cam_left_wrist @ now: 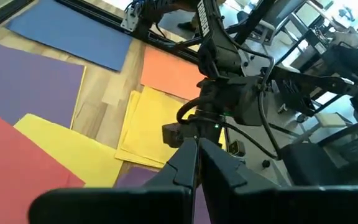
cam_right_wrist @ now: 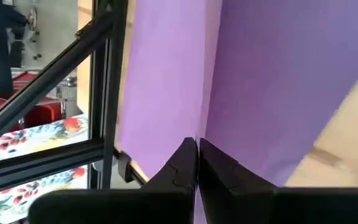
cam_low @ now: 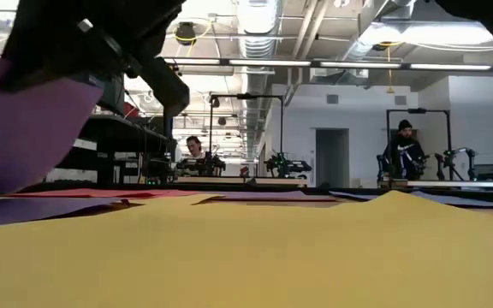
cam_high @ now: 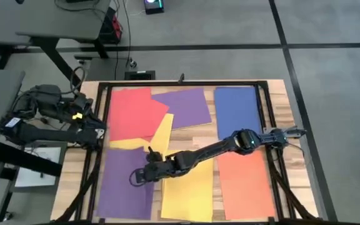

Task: Organize paper
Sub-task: Stack the purple paper on top of the purple paper

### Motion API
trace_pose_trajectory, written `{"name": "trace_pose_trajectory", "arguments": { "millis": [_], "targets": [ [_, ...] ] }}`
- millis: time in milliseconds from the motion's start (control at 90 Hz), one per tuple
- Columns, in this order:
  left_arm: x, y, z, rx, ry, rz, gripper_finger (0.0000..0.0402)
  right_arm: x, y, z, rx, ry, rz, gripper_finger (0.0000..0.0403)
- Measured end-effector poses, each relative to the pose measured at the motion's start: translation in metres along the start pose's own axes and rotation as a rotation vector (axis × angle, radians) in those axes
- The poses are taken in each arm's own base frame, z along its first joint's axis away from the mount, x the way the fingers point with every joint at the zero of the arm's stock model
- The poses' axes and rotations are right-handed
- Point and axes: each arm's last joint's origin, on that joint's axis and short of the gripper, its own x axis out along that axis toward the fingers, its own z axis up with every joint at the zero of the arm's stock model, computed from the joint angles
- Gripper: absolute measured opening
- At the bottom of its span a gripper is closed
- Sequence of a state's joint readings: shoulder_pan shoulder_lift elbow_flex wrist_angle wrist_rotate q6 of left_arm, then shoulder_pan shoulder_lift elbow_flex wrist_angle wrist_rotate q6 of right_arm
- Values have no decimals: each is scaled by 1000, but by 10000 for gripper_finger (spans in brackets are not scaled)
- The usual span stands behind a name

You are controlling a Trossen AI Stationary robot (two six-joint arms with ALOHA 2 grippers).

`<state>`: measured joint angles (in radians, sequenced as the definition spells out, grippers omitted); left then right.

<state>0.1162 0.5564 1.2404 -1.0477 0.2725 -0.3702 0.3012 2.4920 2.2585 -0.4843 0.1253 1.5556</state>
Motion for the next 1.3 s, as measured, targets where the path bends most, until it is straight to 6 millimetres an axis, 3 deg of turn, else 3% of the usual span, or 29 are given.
{"name": "trace_pose_trajectory", "arguments": {
  "millis": [122, 278, 400, 689, 1044, 1300],
  "targets": [
    [0, 0, 0, 0, -2, 5, 0, 1, 0, 0, 13, 0, 3, 0],
    [0, 1, 0, 1, -10, 23, 0, 27, -2, -8, 99, 24, 154, 0],
    [0, 1, 0, -5, -12, 25, 0, 45, -16, -14, 180, 0, 158, 0],
    [0, 1, 1, -15, -13, 25, 0, 47, -22, -6, 136, -32, 92, 0],
    [0, 1, 1, -17, -15, 23, 0, 46, -26, -13, 131, -25, 40, 3],
    [0, 0, 1, -15, -14, 20, 0, 46, -31, -12, 105, -25, -9, 78]
  ]
}}
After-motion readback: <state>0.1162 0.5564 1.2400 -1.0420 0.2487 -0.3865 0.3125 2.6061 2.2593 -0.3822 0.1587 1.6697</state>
